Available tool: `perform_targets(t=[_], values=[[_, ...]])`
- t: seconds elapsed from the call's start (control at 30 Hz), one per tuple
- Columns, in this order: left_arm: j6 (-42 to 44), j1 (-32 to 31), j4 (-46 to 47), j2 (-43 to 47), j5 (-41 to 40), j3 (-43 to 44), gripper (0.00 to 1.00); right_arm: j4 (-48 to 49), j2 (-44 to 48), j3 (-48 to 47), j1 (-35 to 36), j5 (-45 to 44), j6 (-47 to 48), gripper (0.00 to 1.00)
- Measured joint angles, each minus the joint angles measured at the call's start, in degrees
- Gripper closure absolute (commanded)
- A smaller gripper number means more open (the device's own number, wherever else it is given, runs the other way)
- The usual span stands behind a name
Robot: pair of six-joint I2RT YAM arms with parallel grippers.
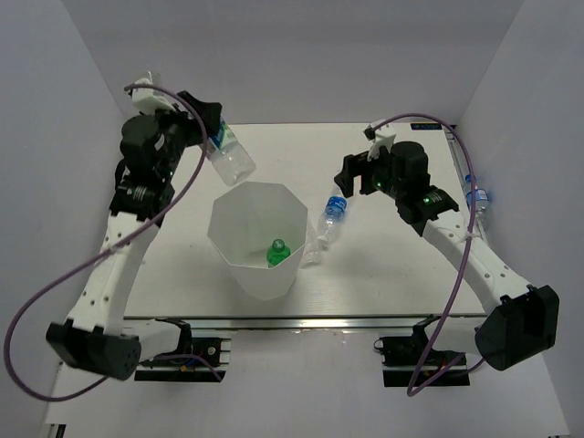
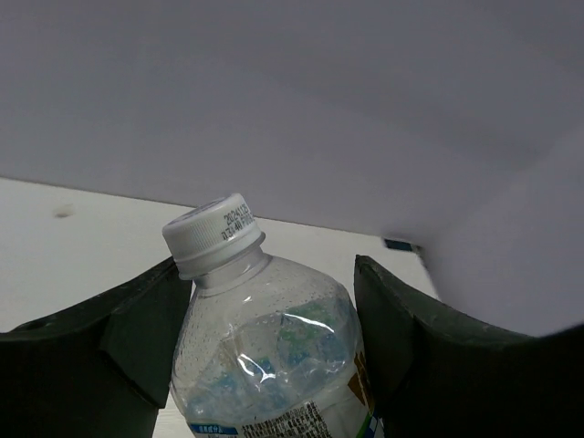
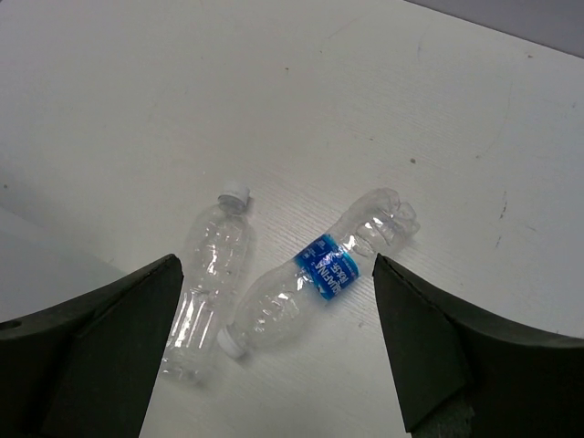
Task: Put the plastic bottles in the bin
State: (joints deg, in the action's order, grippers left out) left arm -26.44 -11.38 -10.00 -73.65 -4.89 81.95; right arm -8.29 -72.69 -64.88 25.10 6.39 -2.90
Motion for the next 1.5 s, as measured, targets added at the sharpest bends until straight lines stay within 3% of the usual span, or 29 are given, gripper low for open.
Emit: perform_targets(t=[0.1, 0.23, 0.37, 0.4, 0.6, 0.63, 0.67, 0.93, 1.2, 1.43, 1.47, 1.5], values=[[-0.2, -5.1, 1.6, 7.3, 5.8, -4.4, 1.00, 0.7, 0.5, 2.4, -0.9, 0.0, -0.4, 0.11], [1.1, -14.8, 0.9, 9.8, 9.2, -7.9, 1.00, 0.9, 0.5, 4.0, -2.6, 0.0, -1.7, 0.11], [3.7, -22.5, -2.9, 9.1, 10.2, -12.4, 0.89, 2.5, 0.8, 5.8, -4.0, 0.0, -2.8, 0.11], [4.4, -24.0, -4.4, 9.1, 10.1, -13.4, 0.76, 2.6, 0.7, 6.1, -4.4, 0.0, -2.9, 0.11], [6.6, -26.0, -7.9, 12.1, 10.1, -16.3, 0.37, 2.9, 0.5, 6.6, -6.7, 0.0, -5.0, 0.11], [6.8, -26.0, -7.8, 13.0, 10.4, -16.5, 0.16, 2.9, 0.4, 6.6, -7.0, 0.0, -5.2, 0.11], [7.0, -26.0, -7.7, 13.6, 10.5, -16.7, 0.02, 3.0, 0.2, 6.6, -7.2, 0.0, -5.4, 0.11], [8.2, -26.5, -8.5, 12.7, 9.1, -16.5, 0.02, 2.7, -3.9, 6.1, -7.5, -0.2, -6.0, 0.11], [8.3, -25.6, -10.6, 11.3, -13.4, -10.0, 0.02, 1.8, -14.7, 1.8, -5.0, -4.2, -12.2, 0.11], [3.5, -6.5, -9.9, 2.8, -14.8, -5.7, 0.02, -0.1, -30.7, -5.4, -0.9, -10.3, -20.7, 0.11], [2.4, -3.5, -9.7, 1.5, -13.8, -6.3, 0.02, -1.4, -33.4, -7.0, -0.5, -11.7, -21.7, 0.13], [1.2, -0.5, -9.5, 0.4, -12.2, -7.3, 0.02, -2.2, -35.7, -8.4, -0.1, -13.3, -22.8, 0.26]])
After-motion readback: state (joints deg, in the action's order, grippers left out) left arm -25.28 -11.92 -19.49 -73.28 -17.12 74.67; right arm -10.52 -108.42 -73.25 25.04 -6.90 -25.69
